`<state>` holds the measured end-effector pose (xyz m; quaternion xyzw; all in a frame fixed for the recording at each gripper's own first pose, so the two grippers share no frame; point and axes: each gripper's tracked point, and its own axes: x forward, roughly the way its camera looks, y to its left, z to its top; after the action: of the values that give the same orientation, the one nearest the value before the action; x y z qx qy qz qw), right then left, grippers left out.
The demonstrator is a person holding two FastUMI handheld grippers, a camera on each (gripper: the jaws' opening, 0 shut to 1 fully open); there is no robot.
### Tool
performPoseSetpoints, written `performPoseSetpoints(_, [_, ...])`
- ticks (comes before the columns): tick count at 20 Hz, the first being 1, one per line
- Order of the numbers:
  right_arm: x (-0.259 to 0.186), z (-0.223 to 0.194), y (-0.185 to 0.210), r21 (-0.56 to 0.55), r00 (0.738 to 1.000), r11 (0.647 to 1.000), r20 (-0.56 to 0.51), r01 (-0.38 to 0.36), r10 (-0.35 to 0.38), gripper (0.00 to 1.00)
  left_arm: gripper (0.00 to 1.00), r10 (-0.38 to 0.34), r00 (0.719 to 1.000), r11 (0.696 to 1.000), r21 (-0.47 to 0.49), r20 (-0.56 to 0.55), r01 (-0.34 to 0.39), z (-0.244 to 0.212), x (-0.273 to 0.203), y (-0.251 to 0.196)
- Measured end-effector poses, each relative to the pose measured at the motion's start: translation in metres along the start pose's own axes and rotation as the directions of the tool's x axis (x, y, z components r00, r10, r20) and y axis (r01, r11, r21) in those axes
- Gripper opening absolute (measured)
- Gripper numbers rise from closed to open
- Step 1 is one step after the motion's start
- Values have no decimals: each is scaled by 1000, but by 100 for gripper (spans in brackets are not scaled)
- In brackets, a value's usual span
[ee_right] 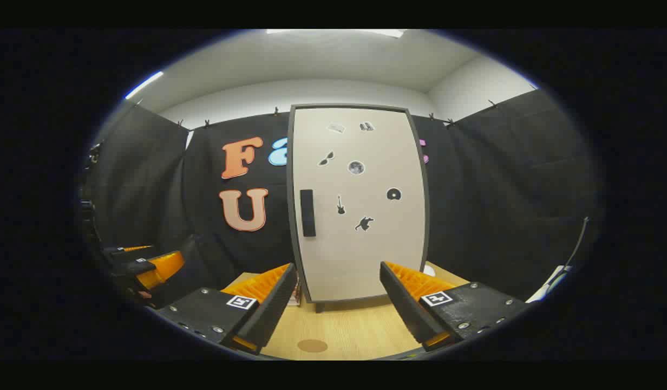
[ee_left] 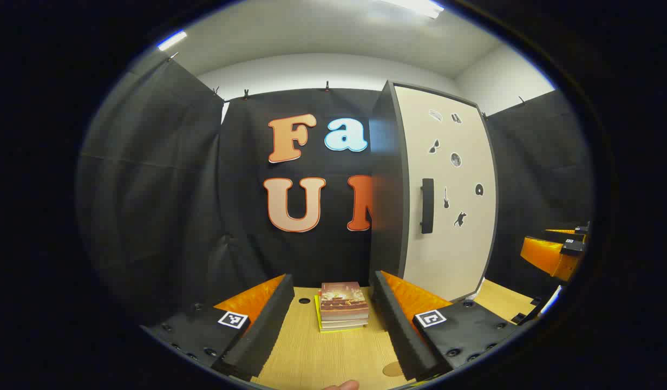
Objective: Open the cabinet door with the right hand, grasp the bottle in the cabinet with the left hand and place it on the coaster, then close the cabinet door with the right hand.
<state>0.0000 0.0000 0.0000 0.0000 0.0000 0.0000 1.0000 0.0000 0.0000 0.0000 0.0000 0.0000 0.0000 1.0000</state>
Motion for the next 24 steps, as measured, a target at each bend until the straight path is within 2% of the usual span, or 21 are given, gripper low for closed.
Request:
performPoseSetpoints(1, [-1,-1,0,4,1000,1000,-3,1,-1,95,96,0,1000,1000,-2,-8,0,-2,0,1])
performPoseSetpoints(20, [11,2,14,4,1000,1000,-11,-24,24,95,96,39,998,999,-20,-51,-40,-16,6,31])
performPoseSetpoints(21, [14,3,15,5,1000,1000,-11,-25,25,95,99,40,998,999,-21,-53,-41,-17,6,32])
performPoseSetpoints(24, [23,7,19,1,999,1000,-6,-31,31,95,96,43,997,999,-23,-61,-45,-19,9,37])
